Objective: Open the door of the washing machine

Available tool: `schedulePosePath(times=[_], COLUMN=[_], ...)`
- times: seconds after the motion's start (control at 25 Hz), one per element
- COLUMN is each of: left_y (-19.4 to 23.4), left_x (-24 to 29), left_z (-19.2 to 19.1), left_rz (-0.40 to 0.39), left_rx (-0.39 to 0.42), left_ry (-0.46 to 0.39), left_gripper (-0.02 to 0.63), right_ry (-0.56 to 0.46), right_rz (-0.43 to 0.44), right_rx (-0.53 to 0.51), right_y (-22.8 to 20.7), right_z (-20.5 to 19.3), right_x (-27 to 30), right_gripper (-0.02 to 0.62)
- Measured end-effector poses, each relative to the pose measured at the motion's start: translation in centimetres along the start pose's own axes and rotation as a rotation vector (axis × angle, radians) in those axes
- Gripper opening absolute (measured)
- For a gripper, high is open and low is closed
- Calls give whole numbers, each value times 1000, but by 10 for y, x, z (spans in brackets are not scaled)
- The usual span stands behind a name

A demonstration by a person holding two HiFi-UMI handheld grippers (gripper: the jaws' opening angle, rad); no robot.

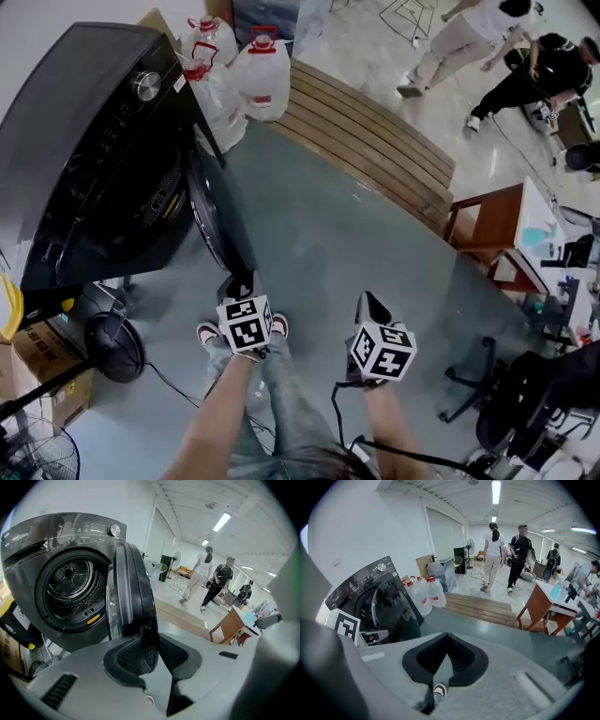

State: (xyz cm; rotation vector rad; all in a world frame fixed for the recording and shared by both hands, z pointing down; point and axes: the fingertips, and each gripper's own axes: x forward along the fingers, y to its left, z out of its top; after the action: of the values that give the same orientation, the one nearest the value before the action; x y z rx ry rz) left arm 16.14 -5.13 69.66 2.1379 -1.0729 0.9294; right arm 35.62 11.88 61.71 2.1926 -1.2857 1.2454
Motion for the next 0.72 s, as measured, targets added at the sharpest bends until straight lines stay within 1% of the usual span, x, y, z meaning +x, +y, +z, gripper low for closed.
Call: schedulePosePath(times=[0.28,0.72], left_y=[-25,-58], left_x=[11,30], left_z=[8,21], left_rz=[0,-3], left_rx=[-14,-38], left_ry=[10,-3], left_gripper=[103,106], right_ry=[9,8], right_rz=[-17,-41], right_rx=[30,66], right_y=[-18,-42], right_z=[-2,1], right_x=[4,9], right_gripper=[5,5])
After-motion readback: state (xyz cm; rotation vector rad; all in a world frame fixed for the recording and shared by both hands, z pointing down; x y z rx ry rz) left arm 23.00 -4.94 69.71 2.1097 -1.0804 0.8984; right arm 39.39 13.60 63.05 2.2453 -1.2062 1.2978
